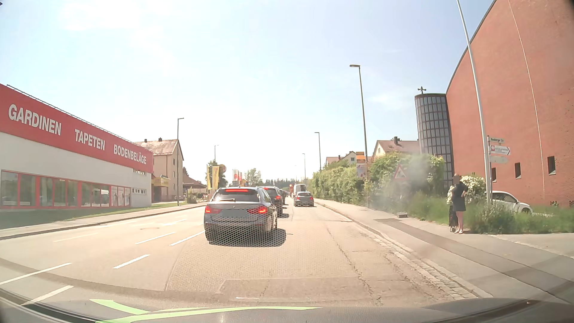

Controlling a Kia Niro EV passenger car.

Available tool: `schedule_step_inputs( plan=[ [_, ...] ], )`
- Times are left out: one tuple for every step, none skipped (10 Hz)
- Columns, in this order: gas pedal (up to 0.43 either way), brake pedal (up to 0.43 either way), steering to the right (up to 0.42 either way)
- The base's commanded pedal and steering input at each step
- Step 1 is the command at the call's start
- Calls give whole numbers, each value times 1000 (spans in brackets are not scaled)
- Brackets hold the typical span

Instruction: Follow the waypoints while adhering to traffic rules and regulations

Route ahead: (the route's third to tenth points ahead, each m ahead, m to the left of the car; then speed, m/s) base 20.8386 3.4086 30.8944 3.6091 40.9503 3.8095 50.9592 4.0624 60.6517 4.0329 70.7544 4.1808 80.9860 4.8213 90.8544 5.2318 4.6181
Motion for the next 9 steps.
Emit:
schedule_step_inputs(
  plan=[
    [0,0,-5],
    [0,0,-5],
    [0,0,-5],
    [0,0,-5],
    [0,0,-5],
    [0,0,-5],
    [0,0,-5],
    [0,0,-5],
    [0,0,-5]
  ],
)
